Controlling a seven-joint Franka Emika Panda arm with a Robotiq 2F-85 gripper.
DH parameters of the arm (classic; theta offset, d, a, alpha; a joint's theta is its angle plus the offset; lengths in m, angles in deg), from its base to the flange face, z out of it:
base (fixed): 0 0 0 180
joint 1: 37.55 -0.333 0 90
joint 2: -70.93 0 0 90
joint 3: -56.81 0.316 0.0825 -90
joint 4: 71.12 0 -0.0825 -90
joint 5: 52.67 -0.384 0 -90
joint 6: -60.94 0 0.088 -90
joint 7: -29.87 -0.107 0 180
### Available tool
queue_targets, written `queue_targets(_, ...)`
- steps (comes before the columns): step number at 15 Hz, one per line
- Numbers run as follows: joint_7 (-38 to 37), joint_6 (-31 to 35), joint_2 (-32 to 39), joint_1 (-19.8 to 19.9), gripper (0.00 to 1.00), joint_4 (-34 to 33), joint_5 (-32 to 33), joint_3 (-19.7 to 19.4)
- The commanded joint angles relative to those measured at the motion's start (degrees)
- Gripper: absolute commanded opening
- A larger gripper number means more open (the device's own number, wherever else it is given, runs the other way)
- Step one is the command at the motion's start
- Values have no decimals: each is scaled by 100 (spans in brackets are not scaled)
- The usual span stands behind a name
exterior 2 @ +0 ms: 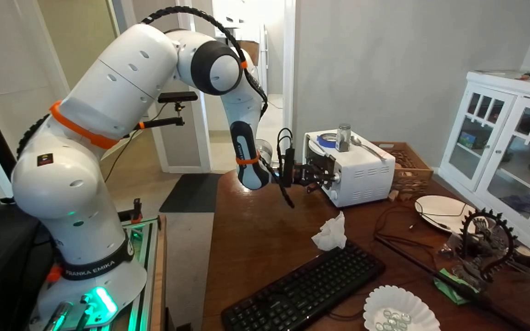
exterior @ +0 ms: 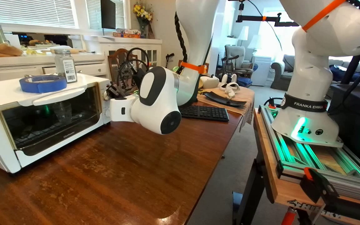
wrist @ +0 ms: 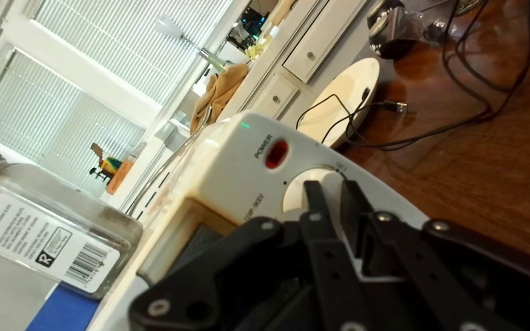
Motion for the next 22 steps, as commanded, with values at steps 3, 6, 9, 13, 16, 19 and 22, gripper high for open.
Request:
queue_targets(3, -825, -146, -44, 170, 4, 50, -339, 273)
queue_targets(6, -1616, 37, -225, 326, 4, 186, -581, 426)
queue_targets(9, -2338, 145, -363, 413, 4, 283, -840, 530)
queue_targets(13, -3120, 378, -484, 467, 4, 329, -1000, 530)
queue_targets(16, -3761, 641, -651, 586, 4, 487, -1000, 470)
queue_targets(19, -4346, 949, -836, 726, 4, 682, -934, 409)
queue_targets(22, -4892, 1307, -1014, 865, 4, 851, -780, 337)
